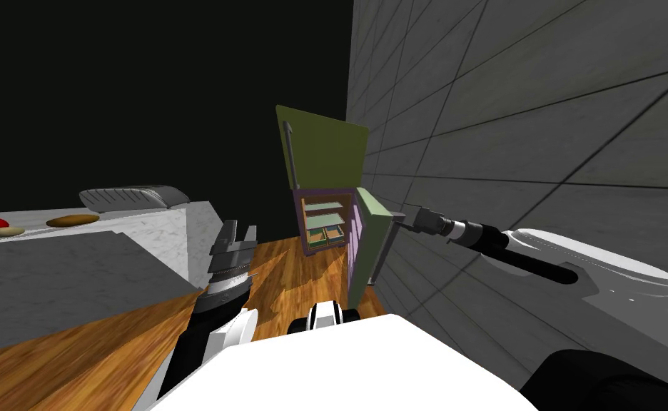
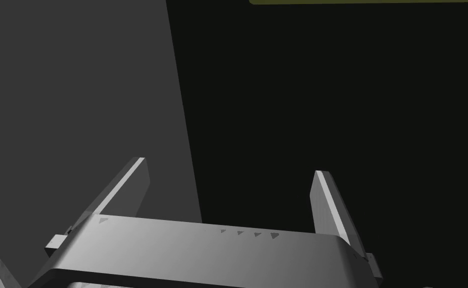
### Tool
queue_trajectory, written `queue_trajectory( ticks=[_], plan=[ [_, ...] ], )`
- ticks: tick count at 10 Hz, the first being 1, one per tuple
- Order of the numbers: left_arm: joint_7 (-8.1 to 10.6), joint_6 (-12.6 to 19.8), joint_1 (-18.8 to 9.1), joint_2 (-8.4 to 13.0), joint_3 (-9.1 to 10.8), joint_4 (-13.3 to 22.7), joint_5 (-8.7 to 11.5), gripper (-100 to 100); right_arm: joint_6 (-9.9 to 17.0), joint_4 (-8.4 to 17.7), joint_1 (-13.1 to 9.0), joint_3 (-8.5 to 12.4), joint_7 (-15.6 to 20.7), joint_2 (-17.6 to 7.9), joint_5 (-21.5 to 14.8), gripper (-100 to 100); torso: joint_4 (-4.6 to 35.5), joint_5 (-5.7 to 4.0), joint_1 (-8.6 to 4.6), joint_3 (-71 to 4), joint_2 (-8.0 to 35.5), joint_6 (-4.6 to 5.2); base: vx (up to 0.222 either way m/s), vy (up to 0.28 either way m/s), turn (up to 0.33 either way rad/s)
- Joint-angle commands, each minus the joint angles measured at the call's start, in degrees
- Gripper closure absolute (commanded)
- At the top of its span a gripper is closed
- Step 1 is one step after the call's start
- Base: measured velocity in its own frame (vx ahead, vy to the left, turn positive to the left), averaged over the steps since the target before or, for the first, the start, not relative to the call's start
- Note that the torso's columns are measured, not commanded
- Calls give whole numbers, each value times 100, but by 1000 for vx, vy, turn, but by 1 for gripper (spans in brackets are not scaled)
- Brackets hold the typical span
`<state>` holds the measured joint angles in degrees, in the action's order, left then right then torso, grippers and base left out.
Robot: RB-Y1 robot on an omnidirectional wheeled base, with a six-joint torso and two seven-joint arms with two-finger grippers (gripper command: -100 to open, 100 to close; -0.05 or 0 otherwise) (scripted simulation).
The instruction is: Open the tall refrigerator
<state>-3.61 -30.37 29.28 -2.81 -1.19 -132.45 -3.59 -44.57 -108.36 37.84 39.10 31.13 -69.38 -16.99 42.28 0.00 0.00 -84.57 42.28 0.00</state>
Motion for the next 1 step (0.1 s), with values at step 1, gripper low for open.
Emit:
queue_trajectory(
  ticks=[1],
  plan=[
    [0,0,0,0,0,0,0,0,0,0,0,0,0,0,0,0,0,0,0,0,0,0,0,0,0]
  ],
)
